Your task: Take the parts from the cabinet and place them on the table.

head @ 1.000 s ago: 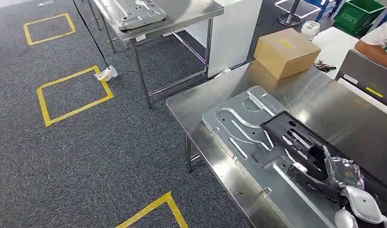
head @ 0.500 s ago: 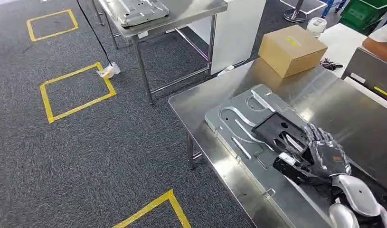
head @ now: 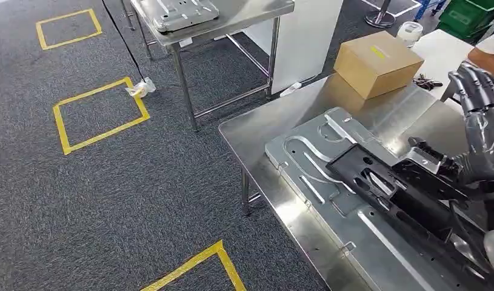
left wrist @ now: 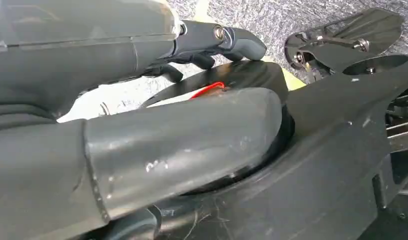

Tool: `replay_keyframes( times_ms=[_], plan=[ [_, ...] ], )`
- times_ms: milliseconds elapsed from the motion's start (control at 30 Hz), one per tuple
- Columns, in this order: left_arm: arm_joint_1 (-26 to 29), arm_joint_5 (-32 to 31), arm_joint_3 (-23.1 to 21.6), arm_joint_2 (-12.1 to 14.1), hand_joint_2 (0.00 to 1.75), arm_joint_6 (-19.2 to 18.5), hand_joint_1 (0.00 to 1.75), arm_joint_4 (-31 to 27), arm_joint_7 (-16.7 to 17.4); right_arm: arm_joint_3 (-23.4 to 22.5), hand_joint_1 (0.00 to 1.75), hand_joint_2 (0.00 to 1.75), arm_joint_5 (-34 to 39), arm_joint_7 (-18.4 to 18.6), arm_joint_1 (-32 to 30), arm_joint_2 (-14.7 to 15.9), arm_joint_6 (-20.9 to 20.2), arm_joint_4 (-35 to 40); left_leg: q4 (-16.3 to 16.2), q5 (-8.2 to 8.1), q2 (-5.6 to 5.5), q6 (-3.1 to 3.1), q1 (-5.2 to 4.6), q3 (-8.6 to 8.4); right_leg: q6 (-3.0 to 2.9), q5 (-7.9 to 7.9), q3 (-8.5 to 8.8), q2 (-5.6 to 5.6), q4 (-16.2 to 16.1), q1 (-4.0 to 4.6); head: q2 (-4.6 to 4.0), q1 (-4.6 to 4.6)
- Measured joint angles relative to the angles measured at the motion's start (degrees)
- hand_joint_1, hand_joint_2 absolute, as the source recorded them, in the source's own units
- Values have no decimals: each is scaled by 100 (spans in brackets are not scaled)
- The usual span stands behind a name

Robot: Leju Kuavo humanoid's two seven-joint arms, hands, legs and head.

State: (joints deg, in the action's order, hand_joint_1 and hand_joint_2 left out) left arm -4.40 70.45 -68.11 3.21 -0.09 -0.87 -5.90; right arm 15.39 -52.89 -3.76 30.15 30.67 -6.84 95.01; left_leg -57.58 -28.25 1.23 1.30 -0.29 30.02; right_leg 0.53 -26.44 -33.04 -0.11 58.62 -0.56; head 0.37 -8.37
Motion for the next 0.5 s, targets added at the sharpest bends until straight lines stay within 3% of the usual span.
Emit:
replay_keyframes(
  times_ms=[67, 100, 167, 200, 233, 267, 333, 367, 400, 433, 500],
  plan=[
    [-3, 41, -48, -2, 0, -13, 0, 11, -13, 0, 0, 0, -65, -41, 32, 15, 28, 11, -1, 1, 0, 2, -4, 1, 3, 2, 0, -1, 0, -4, 0, 0],
    [-7, 55, -61, 2, 0, -20, 0, 22, -15, 0, 0, 0, -94, -48, 31, 22, 39, 13, -62, -17, 1, 35, -47, 50, 56, 35, 8, -6, -36, -62, 0, 0],
    [-12, 72, -74, -2, 0, -44, 0, 37, -20, 0, 0, 0, -135, -57, 41, 28, 63, 37, 13, 32, -2, 125, -54, 55, 97, 61, 17, -36, -77, -50, 0, 0],
    [-11, 72, -79, -4, 0, -46, 0, 42, -20, 0, 0, 0, -153, -59, 40, 44, 79, 46, 184, 123, -13, 174, 6, -27, 121, 55, 29, -48, -103, 0, 2, 0],
    [-9, 74, -87, -26, 0, -46, 0, 48, -20, 0, 0, 0, -164, -59, 32, 59, 90, 44, 274, 190, -39, 198, 23, -93, 114, -51, 7, -35, -12, -21, 0, 4],
    [-9, 76, -94, -26, 0, -48, 0, 52, -22, 0, 0, 0, -177, -68, 35, 79, 94, 46, 317, 234, -50, 244, 35, -93, 115, -251, -113, -13, 259, -29, 0, 4],
    [-14, 85, -116, -39, 0, -50, 0, 61, -28, 0, 0, 0, -188, -66, -3, 92, 94, 33, 313, 244, -105, 240, 41, -57, 158, -657, -493, 5, 1108, -59, 0, 7],
    [-14, 90, -122, -50, 0, -50, 0, 63, -28, 0, 0, 0, -190, -66, -37, 92, 94, 26, 293, 242, -155, 237, 41, -38, 189, -767, -672, 5, 1483, -89, 0, 7],
    [-15, 92, -122, -57, 0, -48, 0, 70, -28, 0, 0, 0, -190, -66, -60, 92, 94, 26, 264, 233, -198, 224, 47, -24, 223, -721, -721, 4, 1567, -119, 0, 7],
    [-15, 96, -127, -63, 0, -48, 0, 77, -28, 0, 0, 0, -190, -66, -73, 103, 96, 26, 224, 212, -257, 192, 67, -18, 253, -542, -630, 4, 1378, -154, 0, 7],
    [-25, 105, -142, -68, 0, -41, 0, 81, -28, -2, 0, 0, -190, -66, -83, 138, 98, 26, 91, 133, -379, 88, 118, -8, 342, -13, -172, 40, 471, -243, 0, 7]
  ],
)
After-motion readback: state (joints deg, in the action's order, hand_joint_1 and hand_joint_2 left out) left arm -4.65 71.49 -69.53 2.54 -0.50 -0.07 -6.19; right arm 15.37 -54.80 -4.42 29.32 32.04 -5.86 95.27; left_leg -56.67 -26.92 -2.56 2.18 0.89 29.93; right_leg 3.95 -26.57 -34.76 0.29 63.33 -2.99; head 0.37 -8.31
